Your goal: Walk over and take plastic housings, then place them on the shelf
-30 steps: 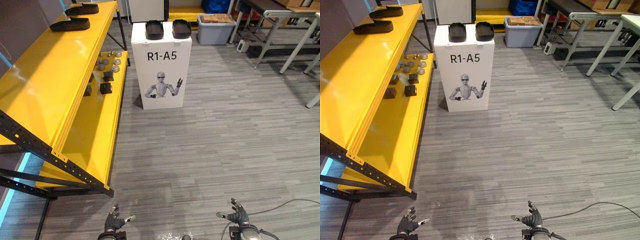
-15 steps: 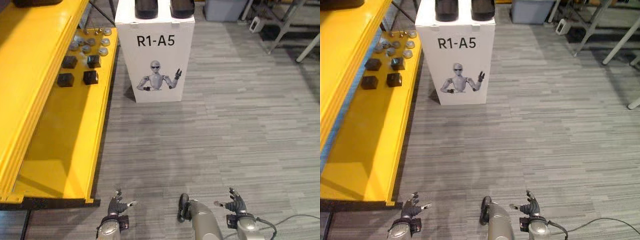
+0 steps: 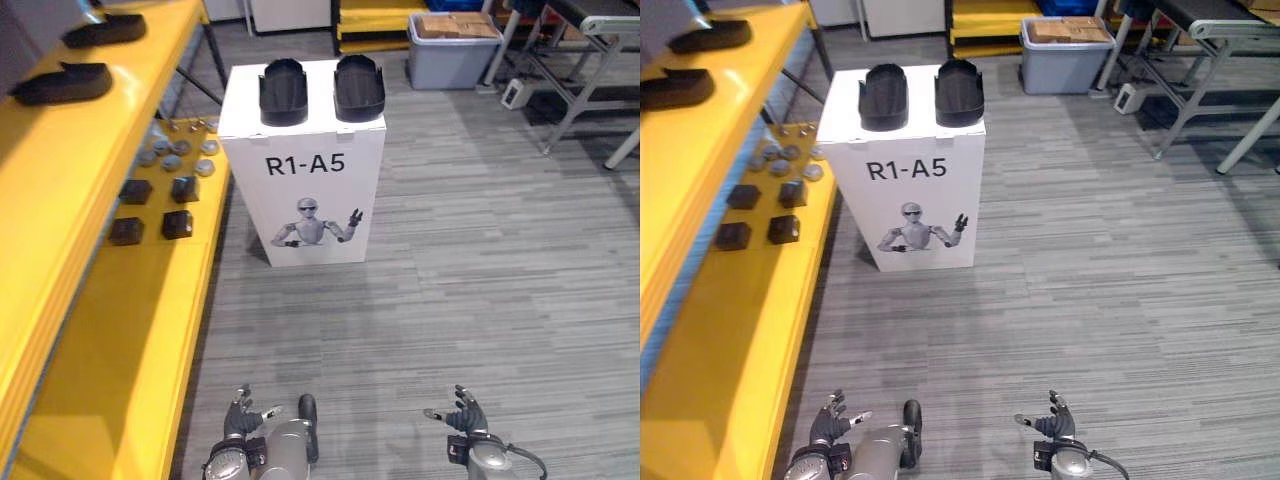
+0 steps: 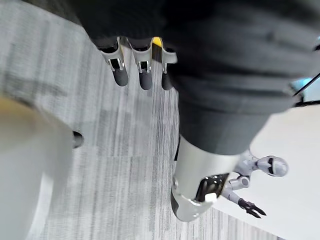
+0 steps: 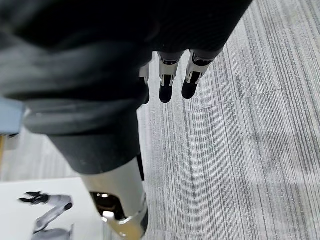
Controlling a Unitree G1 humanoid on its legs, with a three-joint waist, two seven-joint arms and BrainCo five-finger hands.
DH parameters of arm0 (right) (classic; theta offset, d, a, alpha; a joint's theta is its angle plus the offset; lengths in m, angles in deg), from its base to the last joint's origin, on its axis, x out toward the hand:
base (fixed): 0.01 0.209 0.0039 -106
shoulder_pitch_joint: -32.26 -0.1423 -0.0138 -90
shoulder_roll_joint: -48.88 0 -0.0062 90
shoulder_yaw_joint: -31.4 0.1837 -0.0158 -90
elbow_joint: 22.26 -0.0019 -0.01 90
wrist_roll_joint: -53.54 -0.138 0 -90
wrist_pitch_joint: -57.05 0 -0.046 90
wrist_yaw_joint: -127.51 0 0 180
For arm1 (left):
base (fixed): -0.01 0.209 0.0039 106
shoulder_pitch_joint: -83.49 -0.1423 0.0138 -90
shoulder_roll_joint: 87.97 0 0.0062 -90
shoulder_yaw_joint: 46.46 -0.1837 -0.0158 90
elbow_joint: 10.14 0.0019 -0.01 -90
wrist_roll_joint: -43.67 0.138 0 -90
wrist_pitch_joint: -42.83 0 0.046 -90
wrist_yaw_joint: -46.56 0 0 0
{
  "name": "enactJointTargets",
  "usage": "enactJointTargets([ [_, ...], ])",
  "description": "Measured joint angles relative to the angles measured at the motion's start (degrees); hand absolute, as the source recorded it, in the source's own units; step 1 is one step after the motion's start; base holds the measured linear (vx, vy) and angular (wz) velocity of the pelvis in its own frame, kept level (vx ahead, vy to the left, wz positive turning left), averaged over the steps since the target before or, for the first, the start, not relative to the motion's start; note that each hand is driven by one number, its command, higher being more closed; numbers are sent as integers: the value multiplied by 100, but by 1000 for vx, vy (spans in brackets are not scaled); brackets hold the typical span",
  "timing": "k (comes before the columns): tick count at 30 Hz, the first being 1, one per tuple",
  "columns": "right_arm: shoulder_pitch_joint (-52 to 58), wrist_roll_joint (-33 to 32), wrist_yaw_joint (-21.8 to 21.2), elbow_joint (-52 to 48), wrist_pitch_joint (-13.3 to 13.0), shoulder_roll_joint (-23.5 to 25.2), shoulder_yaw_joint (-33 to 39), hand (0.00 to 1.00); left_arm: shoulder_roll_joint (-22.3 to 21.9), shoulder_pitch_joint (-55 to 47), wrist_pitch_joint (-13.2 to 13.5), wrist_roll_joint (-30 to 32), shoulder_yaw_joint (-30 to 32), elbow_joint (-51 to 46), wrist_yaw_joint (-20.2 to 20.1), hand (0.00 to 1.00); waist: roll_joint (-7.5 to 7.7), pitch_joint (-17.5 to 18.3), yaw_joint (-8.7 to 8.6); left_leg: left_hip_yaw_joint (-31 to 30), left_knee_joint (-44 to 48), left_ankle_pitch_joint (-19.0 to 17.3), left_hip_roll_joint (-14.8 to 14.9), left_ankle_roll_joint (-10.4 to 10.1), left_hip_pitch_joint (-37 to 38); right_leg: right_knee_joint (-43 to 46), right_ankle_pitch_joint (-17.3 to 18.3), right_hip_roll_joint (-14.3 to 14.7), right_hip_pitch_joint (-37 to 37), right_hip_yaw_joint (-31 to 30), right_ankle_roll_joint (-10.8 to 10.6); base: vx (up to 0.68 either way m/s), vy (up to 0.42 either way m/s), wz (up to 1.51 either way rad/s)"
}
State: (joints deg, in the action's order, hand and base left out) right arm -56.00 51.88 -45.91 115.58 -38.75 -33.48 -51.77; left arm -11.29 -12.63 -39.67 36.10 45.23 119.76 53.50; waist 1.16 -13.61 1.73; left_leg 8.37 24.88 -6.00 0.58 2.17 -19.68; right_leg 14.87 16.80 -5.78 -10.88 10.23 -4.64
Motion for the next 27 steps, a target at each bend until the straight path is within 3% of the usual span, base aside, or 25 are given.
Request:
enactJointTargets([
  [1,8,7,2,38,0,20,0,0,5,-8,-5,0,-3,50,0,0,20,-6,8,26,17,-125,-20,5,137,678,20,-80,193,-55,-34,540,162,-4],
  [2,36,36,4,41,0,78,-6,0,60,-24,-23,-2,-8,137,2,0,109,-7,-33,40,-82,-335,-162,64,515,2304,-205,-344,747,-176,-319,639,155,10],
  [3,37,48,2,64,0,114,-22,0,144,-14,-50,-4,-94,203,3,0,146,-26,-96,-23,-163,-561,-299,152,966,3676,-221,-563,1190,-189,-361,517,92,19],
  [5,68,50,-2,75,-2,154,-64,0,224,-45,-52,-3,-138,249,18,0,107,-20,-134,-91,-432,-771,-321,196,1711,4474,-137,-619,1677,-81,-224,534,28,19],
  [6,73,57,-6,75,-4,150,-160,0,294,-34,-46,-3,-150,291,25,0,84,-33,-158,-173,-743,-779,-293,185,2140,4280,-4,-608,1951,177,4,540,-3,21],
  [7,71,78,-6,77,-4,147,-191,0,319,-14,-45,-4,-146,311,29,0,56,-38,-177,-208,-865,-777,-247,182,2312,4034,54,-586,2097,317,104,530,-48,35],
  [9,72,117,-24,86,-4,134,-242,0,345,91,-40,-5,-147,392,27,0,-51,-75,-267,-323,-1116,-780,16,176,2701,2702,68,-388,2695,500,180,579,-125,47],
  [11,94,116,-34,92,-3,132,-242,0,328,135,-40,-4,-148,418,29,0,-93,-98,-373,-478,-1187,-842,226,68,2903,1456,-223,-205,2869,326,185,552,-186,55],
  [12,183,119,-51,120,-2,134,-240,0,360,133,-36,-2,-148,468,28,0,-82,-81,-378,-528,-1224,-957,317,-171,3084,565,-1060,-54,2867,52,170,607,-246,58],
  [13,308,120,-75,169,0,101,-222,0,325,136,-36,1,-146,568,21,0,-128,-41,-371,-599,-1173,-1100,482,-415,3243,425,-1987,127,2725,-109,534,617,-270,35],
  [14,226,124,-77,240,6,39,-160,0,255,143,-43,4,-142,640,20,0,-246,-2,-317,-606,-1027,-1077,656,-546,3202,646,-1830,229,2759,-117,565,706,-349,20],
  [15,197,126,-74,199,0,40,-99,0,191,157,-41,14,-131,640,6,0,-257,4,-328,-681,-695,-898,663,-799,3084,811,-1550,205,2722,-42,605,550,-290,13],
  [16,210,127,-75,188,1,18,-82,0,128,159,-41,16,-80,626,4,0,-270,-3,-353,-737,-376,-786,687,-858,2969,815,-1444,191,2614,25,606,599,-320,59],
  [17,365,125,-70,40,4,25,-77,0,-25,174,-38,13,14,618,6,0,-303,-25,-396,-777,1013,-298,799,-880,2425,579,-1295,171,2133,256,651,434,-231,65],
  [18,422,124,-66,-31,2,54,-111,0,-71,172,-38,11,41,613,10,0,-295,-40,-385,-779,1638,-103,914,-916,2155,424,-1275,176,1884,324,684,408,-219,61],
  [19,499,105,-62,-125,2,137,-135,0,-109,164,-37,2,27,587,8,0,-293,-38,-281,-554,2512,-303,1137,-945,1754,138,-1259,240,1470,383,710,361,-176,21],
  [20,507,83,-58,-163,-1,148,-124,0,-126,169,-38,-1,28,571,11,0,-287,-32,-245,-421,2691,-424,1228,-948,1608,-8,-1259,256,1289,418,710,325,-117,15],
  [22,451,18,-44,-202,-16,196,-80,0,-177,163,-36,-8,18,545,14,0,-286,-13,-200,-19,1866,-609,1331,-919,1261,-446,-1262,259,811,471,704,314,-36,8],
  [24,449,14,-31,-194,-16,219,3,0,-171,146,-36,-17,23,546,24,0,-344,48,-185,-52,702,-563,1224,-853,1258,-584,-1258,263,667,444,679,231,104,-10],
  [25,463,13,-11,-182,-16,180,8,0,-177,136,-35,-21,15,555,26,0,-420,114,-172,-109,-305,-237,1102,-764,1286,-628,-1238,282,655,374,565,289,198,-30],
  [26,472,15,15,-145,-15,107,30,0,-200,121,-32,-22,3,593,26,0,-613,213,-149,-306,-975,414,1048,-760,1290,-637,-1192,399,652,268,423,252,186,-31],
  [27,458,12,24,-69,3,163,85,0,-165,149,-40,-22,-4,678,26,0,-537,212,-136,-245,-1001,436,985,-732,1366,-658,-1194,345,614,190,391,214,149,-20],
])
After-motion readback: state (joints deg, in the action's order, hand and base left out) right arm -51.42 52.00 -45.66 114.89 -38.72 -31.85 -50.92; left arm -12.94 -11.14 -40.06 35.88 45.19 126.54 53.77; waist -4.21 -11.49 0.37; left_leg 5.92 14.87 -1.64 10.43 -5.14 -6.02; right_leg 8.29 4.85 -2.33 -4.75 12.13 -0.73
